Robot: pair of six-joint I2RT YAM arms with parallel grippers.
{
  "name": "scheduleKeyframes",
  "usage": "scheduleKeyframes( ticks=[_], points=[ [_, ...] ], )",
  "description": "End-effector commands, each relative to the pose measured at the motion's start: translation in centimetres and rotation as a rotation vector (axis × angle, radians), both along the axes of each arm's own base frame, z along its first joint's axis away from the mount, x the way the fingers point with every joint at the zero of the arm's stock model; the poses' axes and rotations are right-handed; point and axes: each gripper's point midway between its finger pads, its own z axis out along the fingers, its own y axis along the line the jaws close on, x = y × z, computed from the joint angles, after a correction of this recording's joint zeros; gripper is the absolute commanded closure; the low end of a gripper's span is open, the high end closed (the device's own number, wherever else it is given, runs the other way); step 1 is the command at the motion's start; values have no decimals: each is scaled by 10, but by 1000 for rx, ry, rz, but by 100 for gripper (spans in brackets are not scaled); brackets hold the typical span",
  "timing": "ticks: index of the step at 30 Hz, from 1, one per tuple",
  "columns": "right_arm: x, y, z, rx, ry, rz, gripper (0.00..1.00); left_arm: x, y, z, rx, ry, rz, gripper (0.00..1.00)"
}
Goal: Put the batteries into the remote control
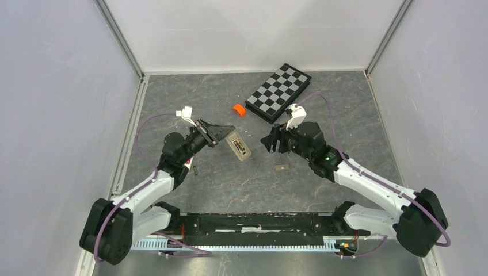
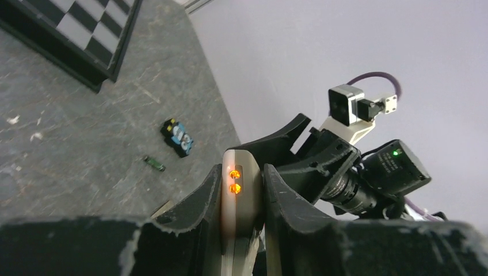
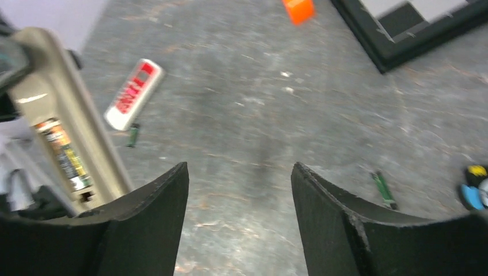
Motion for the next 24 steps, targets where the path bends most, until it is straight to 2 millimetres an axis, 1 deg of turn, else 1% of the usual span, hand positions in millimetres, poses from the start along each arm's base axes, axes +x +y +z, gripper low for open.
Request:
scheduleKeyframes(
  ticks=[1, 5, 6, 7, 9, 17, 20, 24],
  points=[
    [14, -40, -48, -271, 101, -140, 37, 16, -4, -26, 59, 78, 35, 98],
    [5, -36, -86, -326, 196, -89, 56, 26, -17, -67, 66, 199, 44, 98],
    [3, -36, -96, -342, 225, -84, 58, 28, -21, -78, 64, 228, 48, 98],
    [2, -36, -104, -353, 243, -79, 60, 30, -25, -82, 48, 233, 50, 98],
    [-1, -38, -118, -373, 274, -85, 63, 33, -30, -98, 29, 277, 78, 98],
    [-8, -44, -146, -430, 336, -86, 64, 48, -50, -136, 94, 347, 144, 98],
    [-10, -47, -150, -447, 344, -82, 65, 50, -54, -147, 88, 367, 160, 96],
    [-12, -46, -153, -447, 351, -69, 65, 46, -59, -170, 163, 405, 190, 93]
  ],
)
